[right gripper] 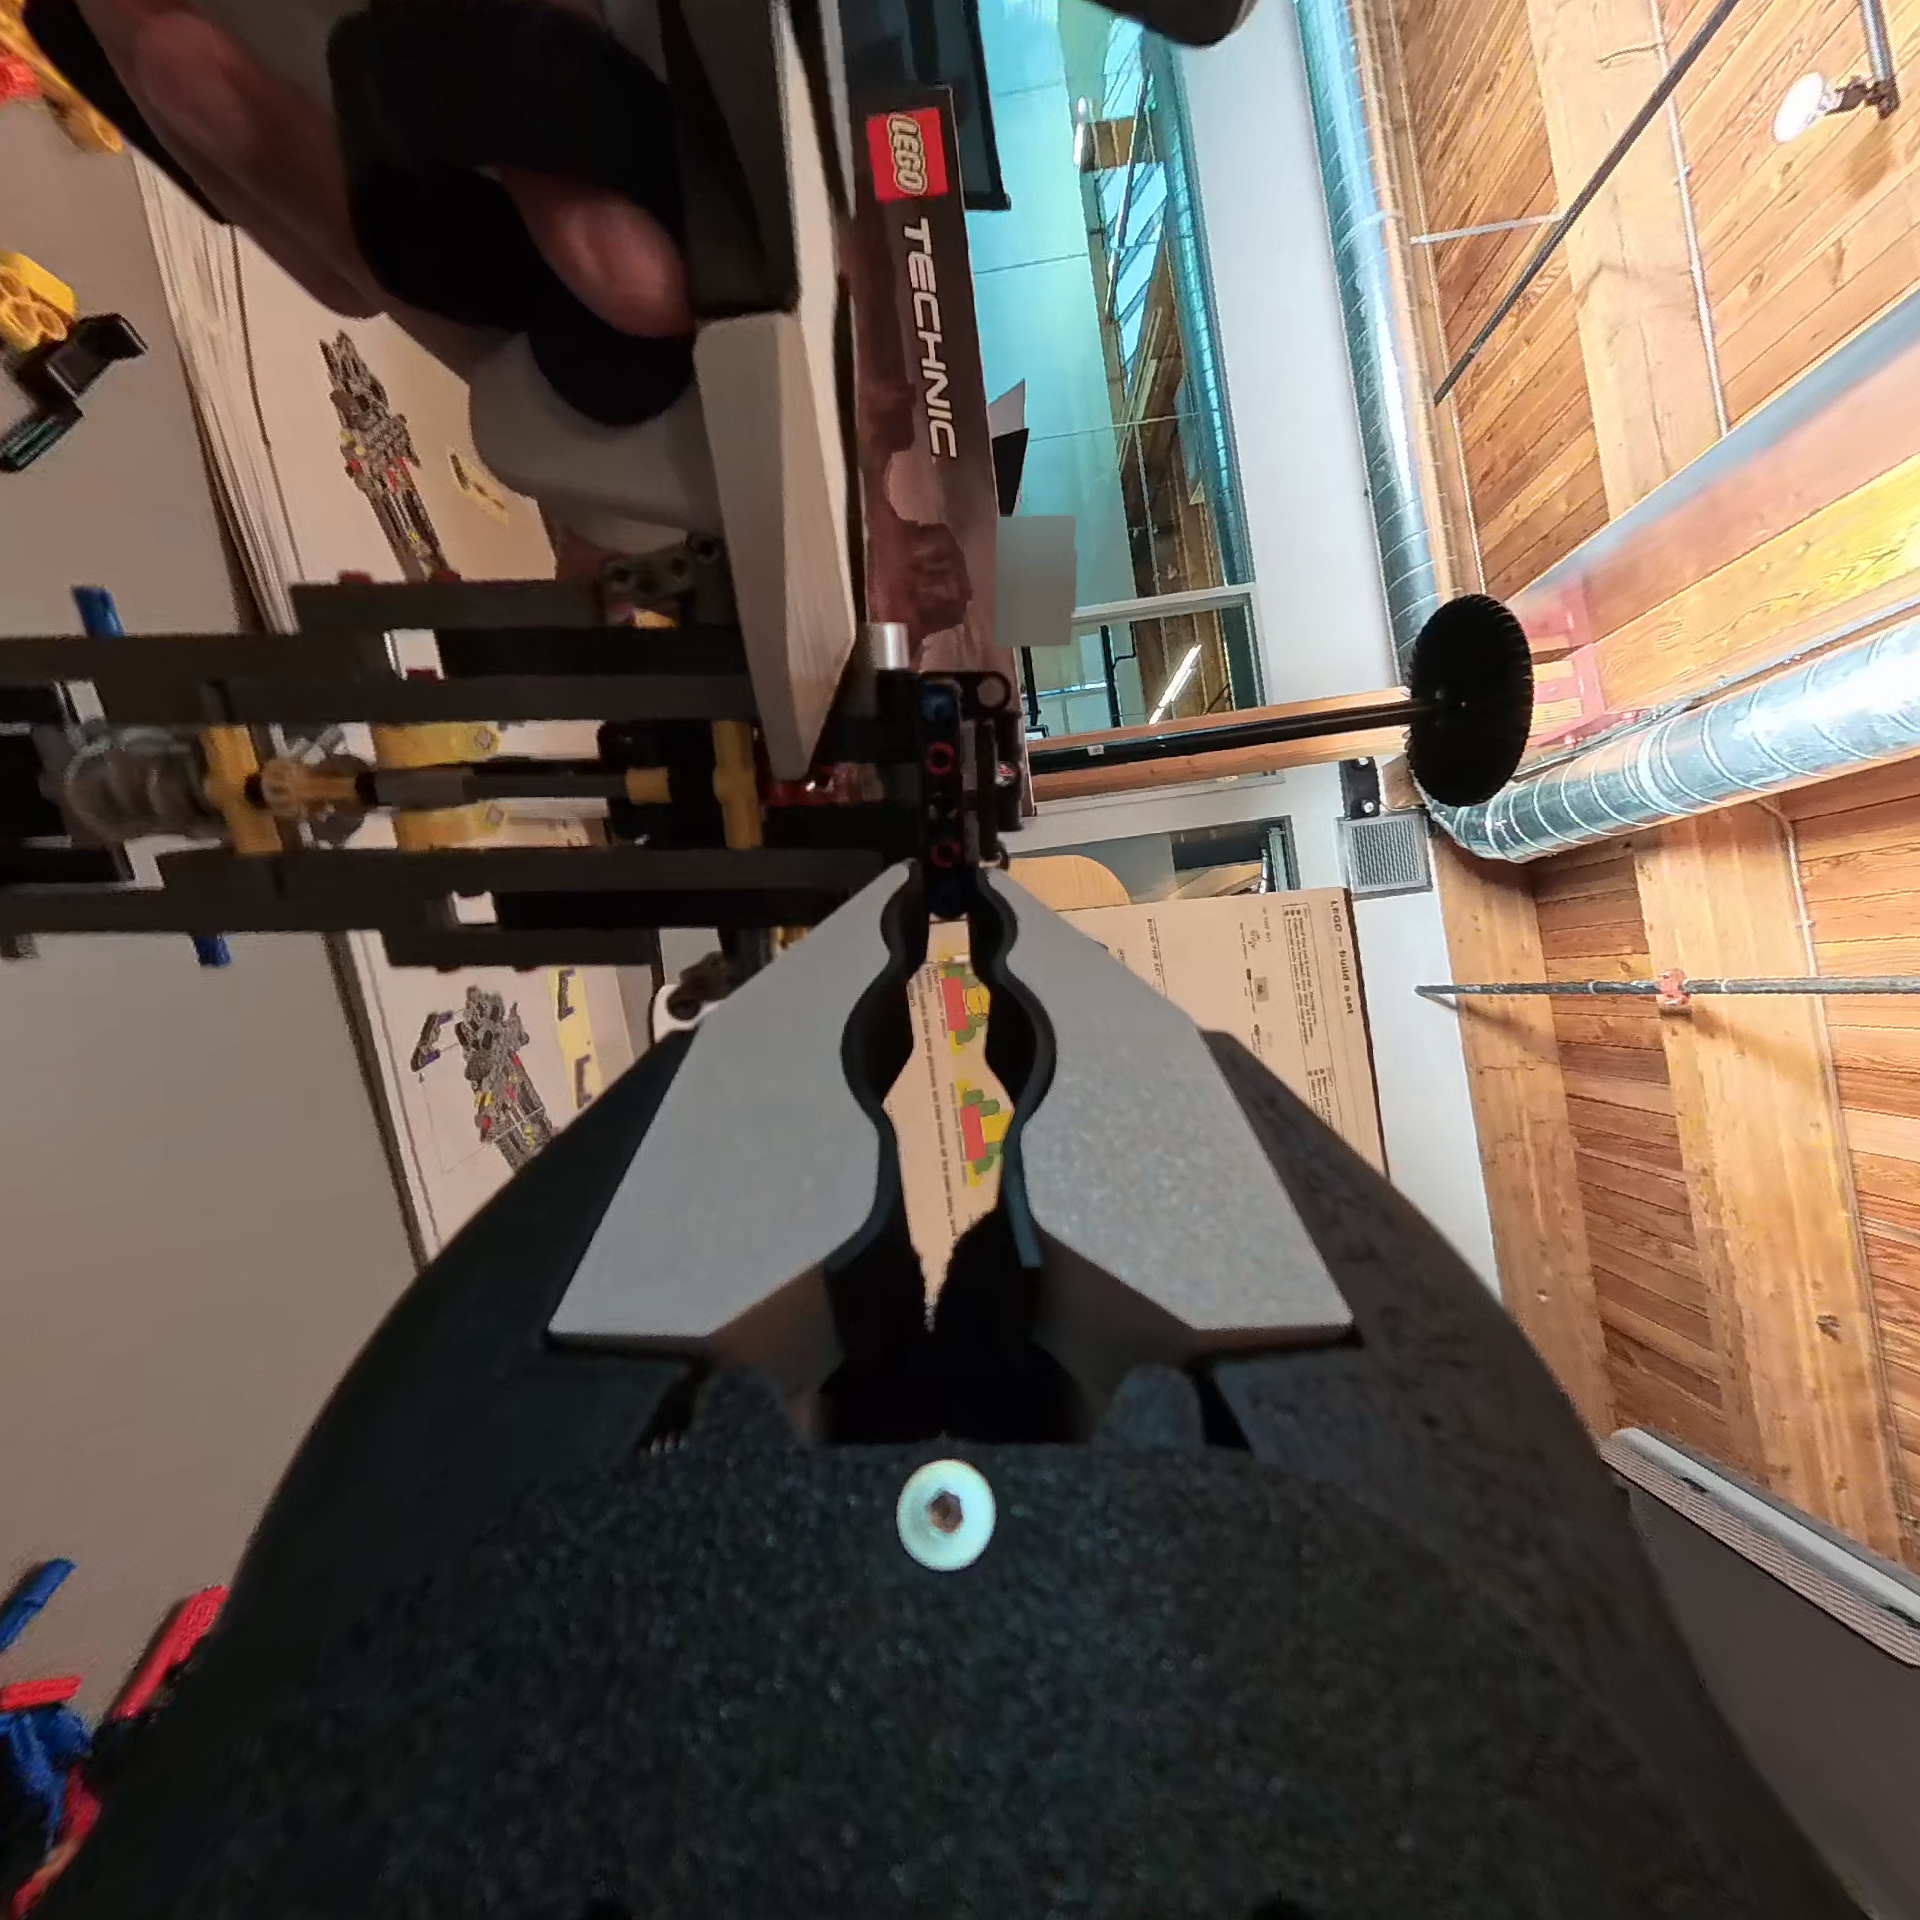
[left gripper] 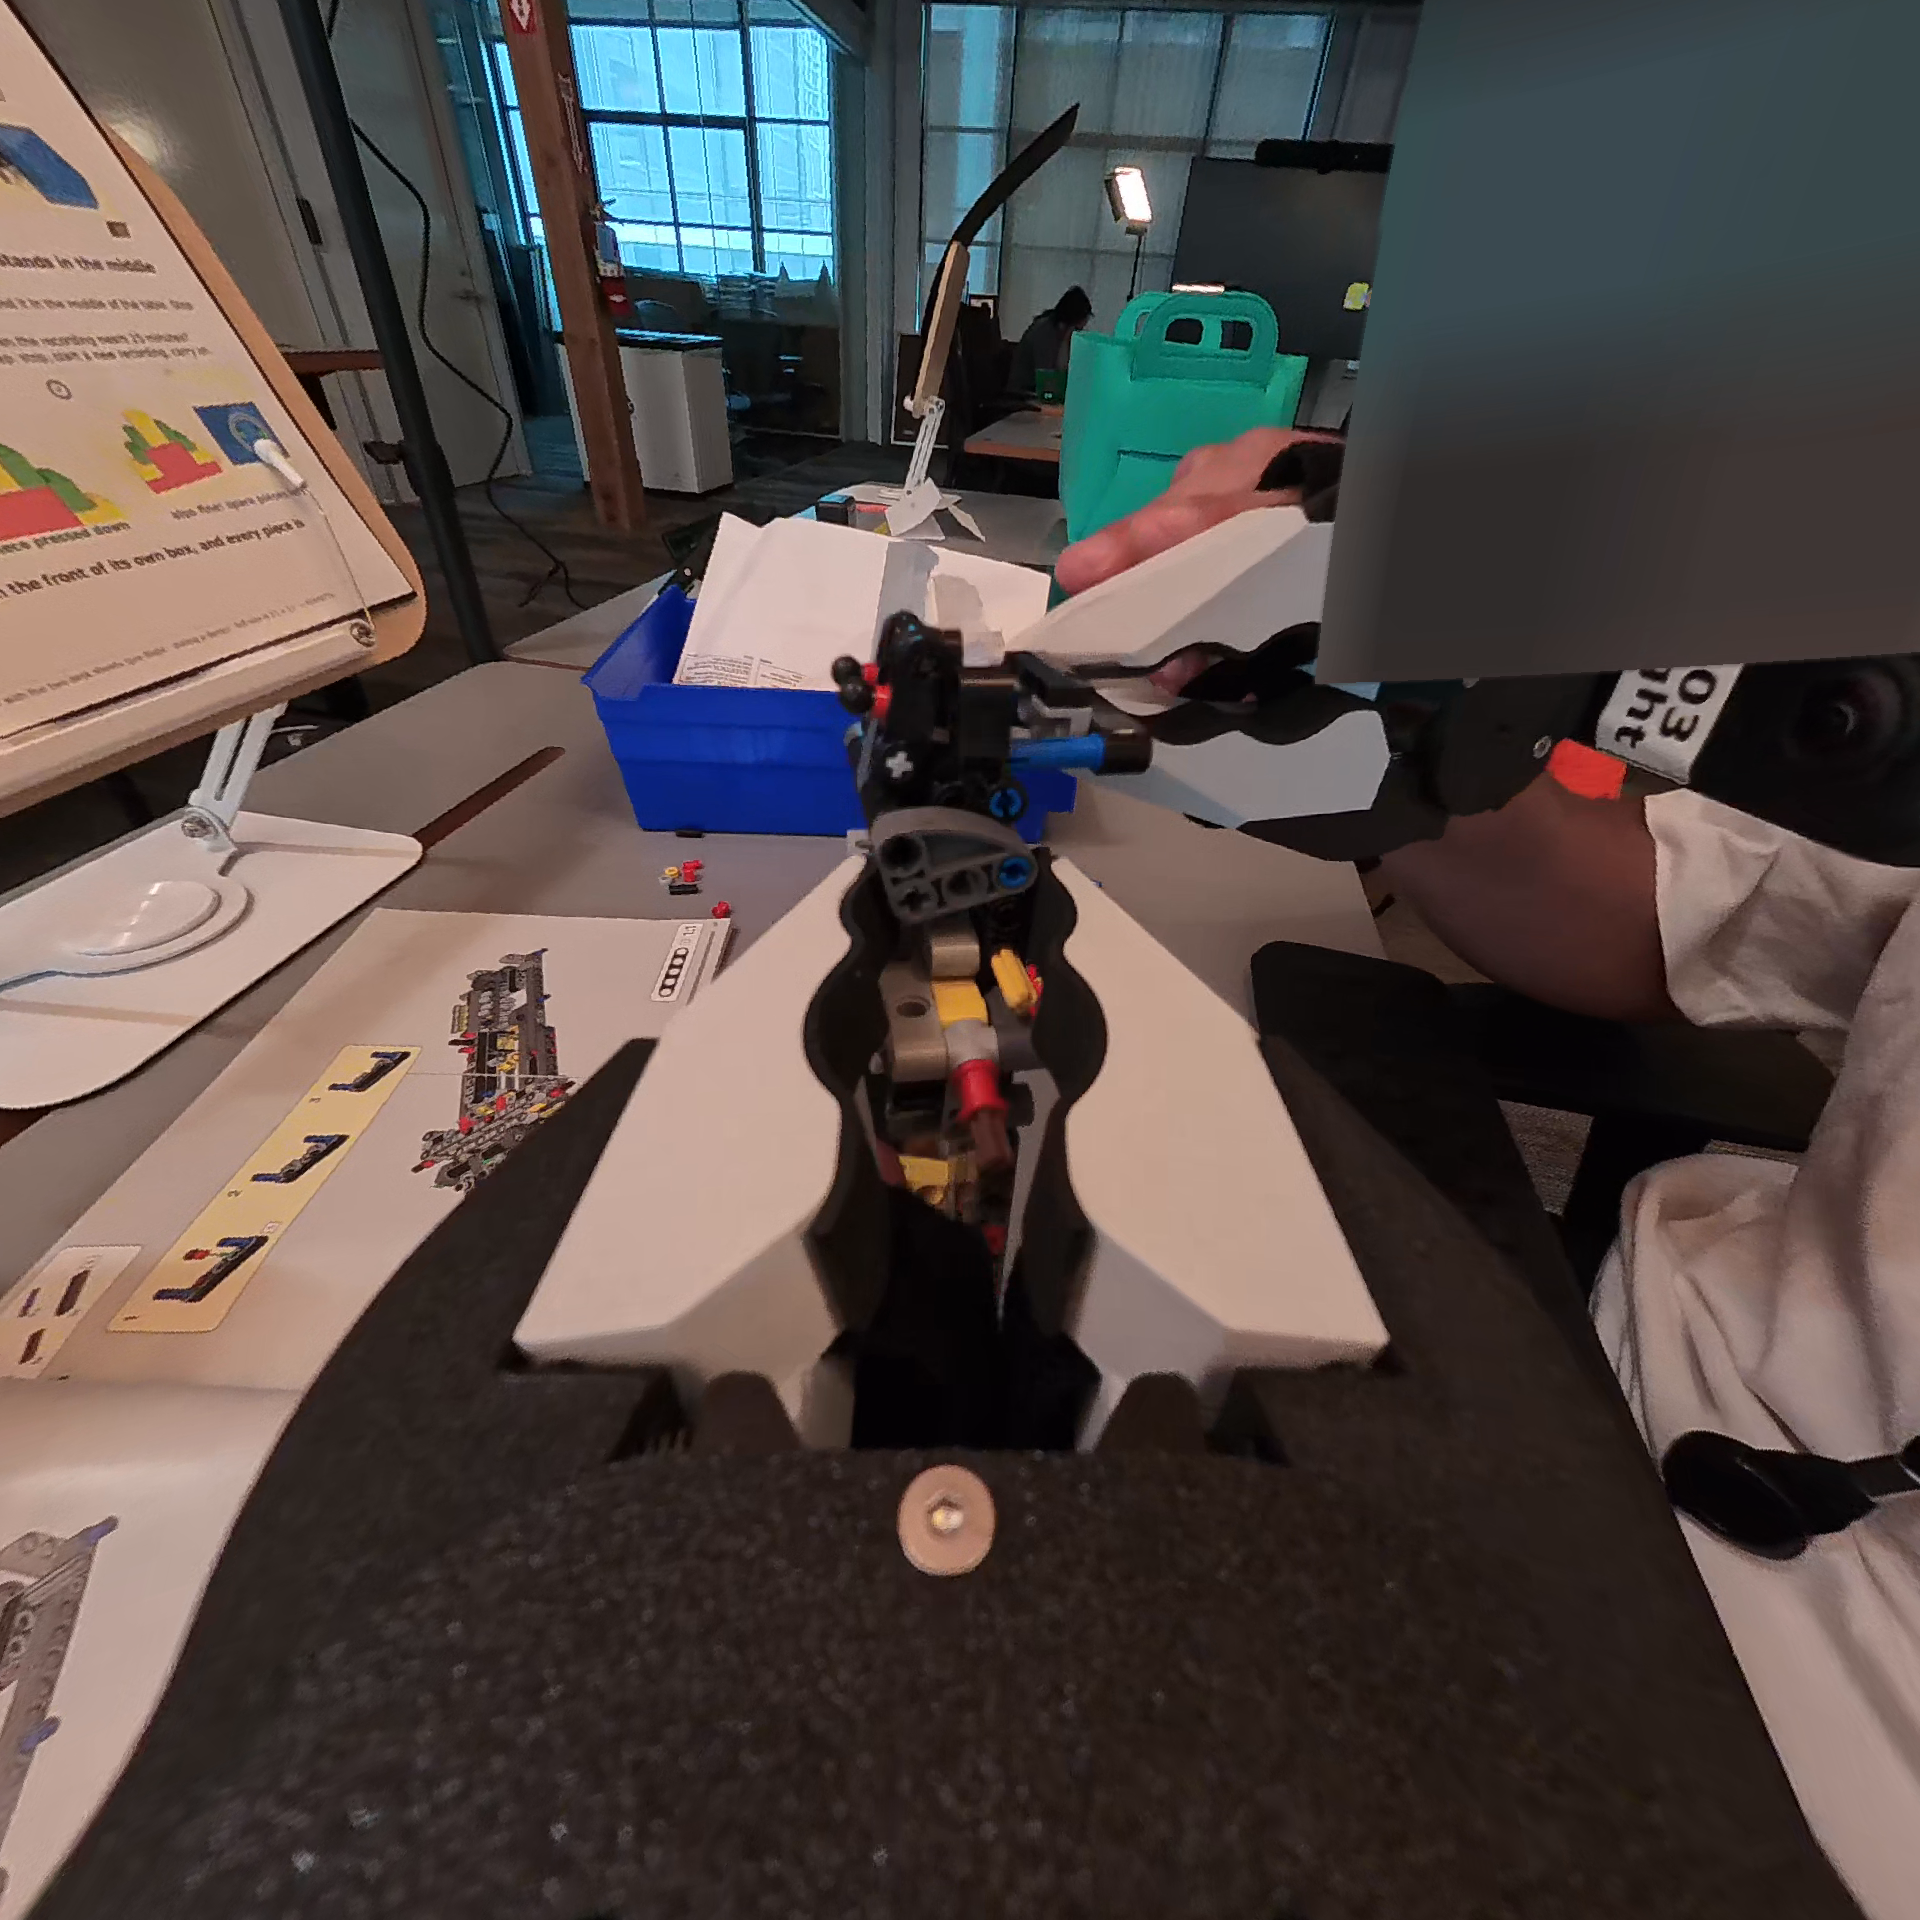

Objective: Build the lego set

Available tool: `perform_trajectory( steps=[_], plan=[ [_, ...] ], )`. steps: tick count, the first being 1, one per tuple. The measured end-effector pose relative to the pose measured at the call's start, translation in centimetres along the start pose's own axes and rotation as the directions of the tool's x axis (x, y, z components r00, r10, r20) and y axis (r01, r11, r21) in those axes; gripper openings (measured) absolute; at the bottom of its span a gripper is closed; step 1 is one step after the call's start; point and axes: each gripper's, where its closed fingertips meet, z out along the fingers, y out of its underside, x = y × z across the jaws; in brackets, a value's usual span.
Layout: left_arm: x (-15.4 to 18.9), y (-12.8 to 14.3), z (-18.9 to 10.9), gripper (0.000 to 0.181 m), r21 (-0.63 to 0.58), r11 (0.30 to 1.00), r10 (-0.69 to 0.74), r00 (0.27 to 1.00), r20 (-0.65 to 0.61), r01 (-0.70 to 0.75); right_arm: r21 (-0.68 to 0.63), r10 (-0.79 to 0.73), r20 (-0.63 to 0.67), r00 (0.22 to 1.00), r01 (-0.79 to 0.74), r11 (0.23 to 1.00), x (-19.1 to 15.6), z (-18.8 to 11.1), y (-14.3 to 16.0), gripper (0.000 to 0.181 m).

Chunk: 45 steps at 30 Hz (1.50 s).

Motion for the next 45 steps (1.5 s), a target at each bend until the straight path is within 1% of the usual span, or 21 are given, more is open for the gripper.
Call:
perform_trajectory(
  steps=[5, 9, 11, 17, 21, 26, 29, 31, 36, 40, 42, 43, 45],
  plan=[
    [0.3, -0.2, -0.1, 0.023, 0.010, 1.000, -0.019, 0.999, -0.026, 0.020, 0.019, 0.018, -0.008, 1.000, -0.018, 1.000, 0.1, 0.0, -0.1, 0.006],
    [1.3, -0.2, -0.4, 0.025, 0.017, 1.000, -0.014, 0.993, -0.120, 0.016, 0.058, 0.031, 0.011, 0.999, -0.032, 0.998, 0.0, -0.3, -0.5, 0.006],
    [1.7, -0.3, -0.5, 0.027, 0.027, 1.000, 0.013, 0.990, -0.138, -0.009, 0.064, 0.043, 0.005, 0.999, -0.043, 0.997, 0.2, -0.5, -0.7, 0.006],
    [0.9, 0.3, 0.5, 0.026, 0.009, 0.999, 0.039, 0.998, -0.058, -0.039, 0.022, 0.041, 0.021, 0.999, -0.042, 0.999, -0.1, -0.2, 0.3, 0.006],
    [0.8, -0.3, 0.5, 0.025, 0.041, 0.998, 0.041, 0.998, -0.046, -0.039, 0.026, 0.053, 0.024, 0.998, -0.053, 0.998, 0.2, -0.3, 0.3, 0.006],
    [0.6, -0.2, 0.8, 0.034, 0.029, 0.997, 0.066, 0.998, 0.002, -0.066, 0.022, 0.065, 0.024, 0.998, -0.066, 0.998, -0.1, -0.1, 0.7, 0.006],
    [0.3, -0.2, 0.9, 0.035, 0.023, 0.997, 0.079, 0.996, 0.030, -0.080, 0.020, 0.076, 0.023, 0.997, -0.077, 0.997, -0.1, 0.1, 0.9, 0.006],
    [0.1, -0.2, 0.9, 0.032, 0.015, 0.995, 0.100, 0.994, 0.051, -0.101, 0.022, 0.076, 0.022, 0.997, -0.077, 0.997, -0.1, 0.1, 0.9, 0.006],
    [-0.3, -0.1, 0.8, 0.038, 0.000, 0.992, 0.125, 0.988, 0.091, -0.125, 0.015, 0.078, 0.030, 0.996, -0.079, 0.997, -0.3, 0.2, 1.0, 0.006],
    [-0.2, -0.2, 0.6, 0.026, 0.004, 0.993, 0.120, 0.990, 0.077, -0.121, 0.025, 0.077, 0.030, 0.997, -0.077, 0.997, -0.3, 0.2, 0.8, 0.006],
    [-0.2, -0.1, 0.5, 0.026, 0.012, 0.992, 0.124, 0.990, 0.073, -0.125, 0.026, 0.076, 0.014, 0.997, -0.076, 0.997, 0.1, 0.0, 1.0, 0.006],
    [-0.2, -0.1, 0.5, 0.026, 0.014, 0.993, 0.112, 0.991, 0.070, -0.114, 0.042, 0.099, 0.010, 0.995, -0.099, 0.994, 0.4, -0.2, 0.9, 0.006],
    [-0.2, -0.2, 0.3, 0.026, 0.018, 0.994, 0.105, 0.993, 0.059, -0.106, 0.076, 0.194, 0.012, 0.981, -0.194, 0.978, 1.3, -0.6, 1.4, 0.006]
  ],
)
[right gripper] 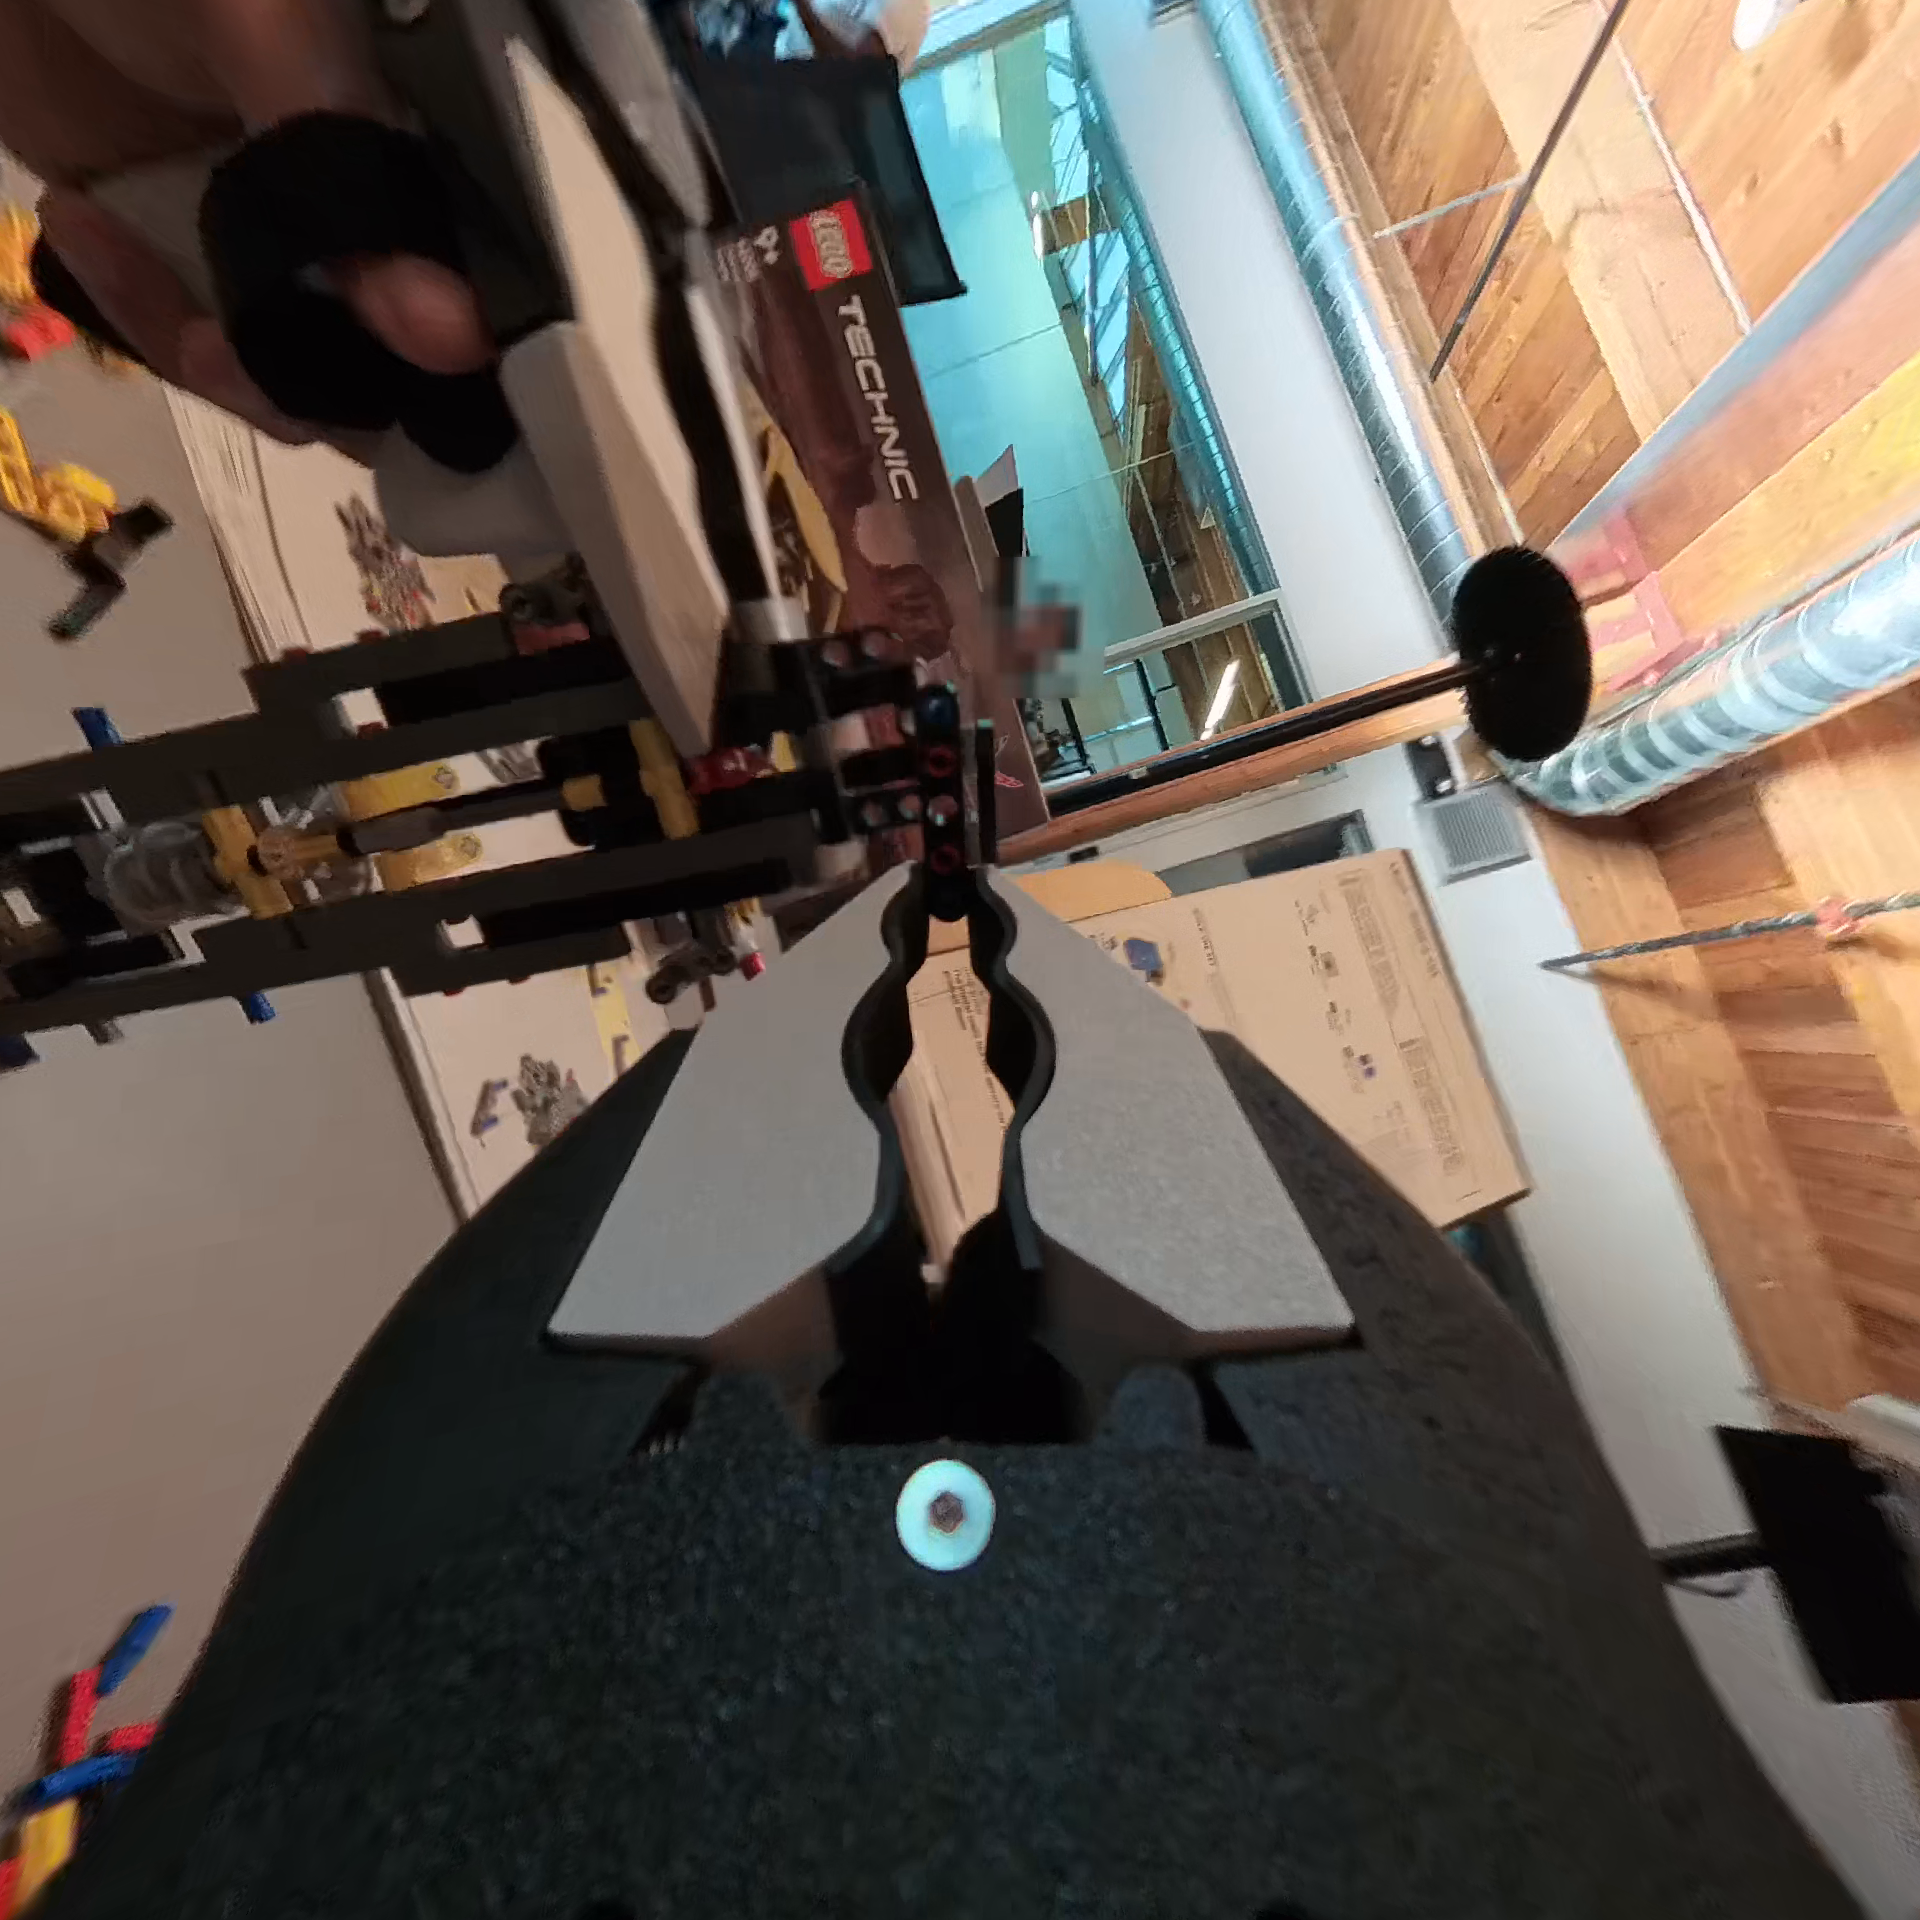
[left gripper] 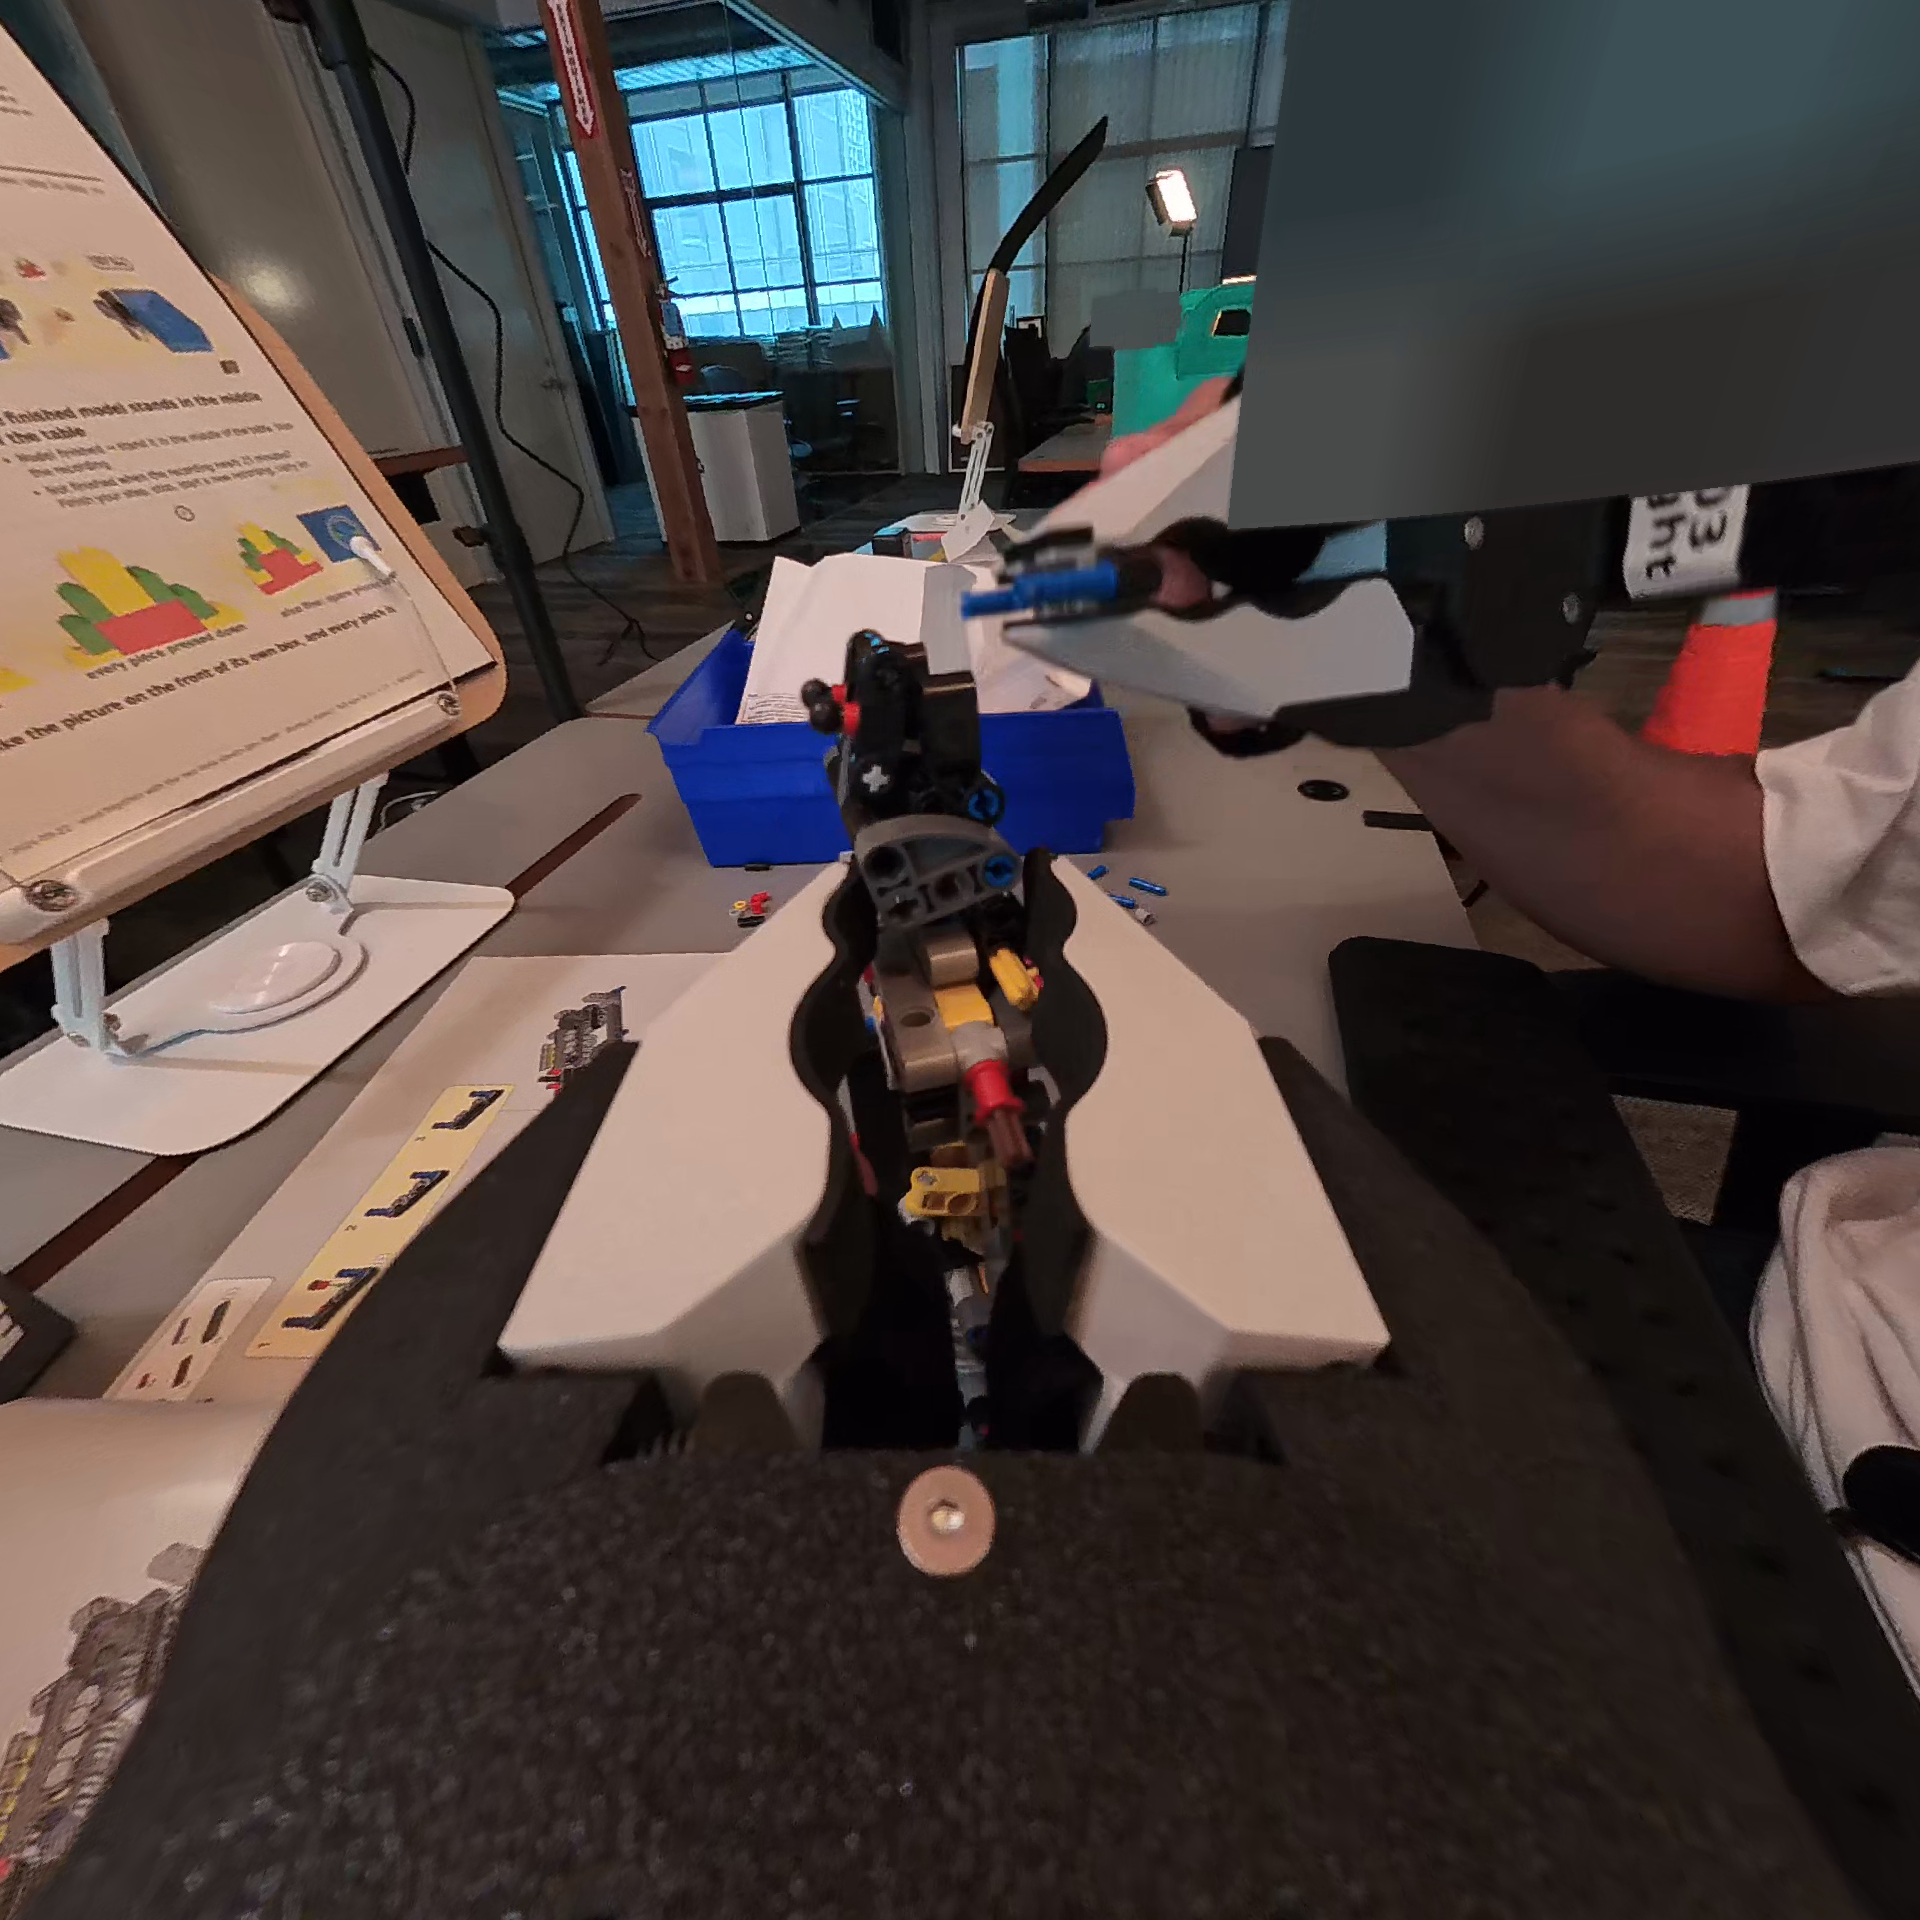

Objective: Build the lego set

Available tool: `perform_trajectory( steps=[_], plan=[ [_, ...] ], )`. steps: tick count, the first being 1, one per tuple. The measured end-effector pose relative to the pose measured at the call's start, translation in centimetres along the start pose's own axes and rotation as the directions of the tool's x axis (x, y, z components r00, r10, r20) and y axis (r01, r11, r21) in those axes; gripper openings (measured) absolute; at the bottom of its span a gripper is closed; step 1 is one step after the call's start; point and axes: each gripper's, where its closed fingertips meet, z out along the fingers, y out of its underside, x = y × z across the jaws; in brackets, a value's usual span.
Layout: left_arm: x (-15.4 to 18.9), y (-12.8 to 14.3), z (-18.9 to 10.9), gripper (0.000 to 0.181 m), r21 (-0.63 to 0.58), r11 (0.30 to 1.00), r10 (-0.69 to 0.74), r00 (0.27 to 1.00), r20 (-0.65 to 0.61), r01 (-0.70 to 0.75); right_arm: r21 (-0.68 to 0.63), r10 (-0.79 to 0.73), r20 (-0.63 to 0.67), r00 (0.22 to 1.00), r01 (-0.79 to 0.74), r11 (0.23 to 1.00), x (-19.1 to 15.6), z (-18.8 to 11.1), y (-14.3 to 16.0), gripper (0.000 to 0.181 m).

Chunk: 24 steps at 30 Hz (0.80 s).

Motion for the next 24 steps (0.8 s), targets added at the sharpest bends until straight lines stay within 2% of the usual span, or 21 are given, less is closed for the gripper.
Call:
perform_trajectory(
  steps=[4, 7, 9, 14, 19, 24],
  plan=[
    [-0.5, -0.2, -0.4, 0.032, 0.003, 0.999, 0.034, 0.999, 0.028, -0.034, 0.011, 0.171, 0.012, 0.985, -0.171, 0.985, 0.9, -0.1, 1.9, 0.006],
    [-1.0, -0.4, -0.7, 0.035, 0.014, 1.000, 0.021, 0.999, 0.048, -0.022, -0.028, 0.246, 0.095, 0.965, -0.244, 0.969, -1.3, 1.0, 2.8, 0.006],
    [-1.4, -0.2, -1.0, 0.026, 0.010, 1.000, 0.006, 0.998, 0.058, -0.006, -0.031, 0.239, 0.115, 0.964, -0.238, 0.971, -2.4, 1.6, 2.5, 0.006],
    [-2.4, 0.1, -1.2, 0.026, 0.005, 1.000, -0.021, 0.996, 0.091, 0.021, -0.023, 0.213, 0.118, 0.970, -0.212, 0.977, -2.9, 1.9, 1.6, 0.006],
    [-3.0, 0.2, -0.8, 0.025, -0.013, 0.991, -0.131, 0.983, 0.127, 0.133, -0.060, 0.027, 0.056, 0.998, -0.023, 0.998, -2.3, 1.9, 0.0, 0.006],
    [-1.7, -0.1, -0.2, 0.026, -0.035, 0.997, -0.062, 0.988, 0.145, 0.068, -0.071, -0.025, 0.019, 1.000, 0.026, 0.997, -2.1, 2.5, -1.8, 0.006]
  ],
)
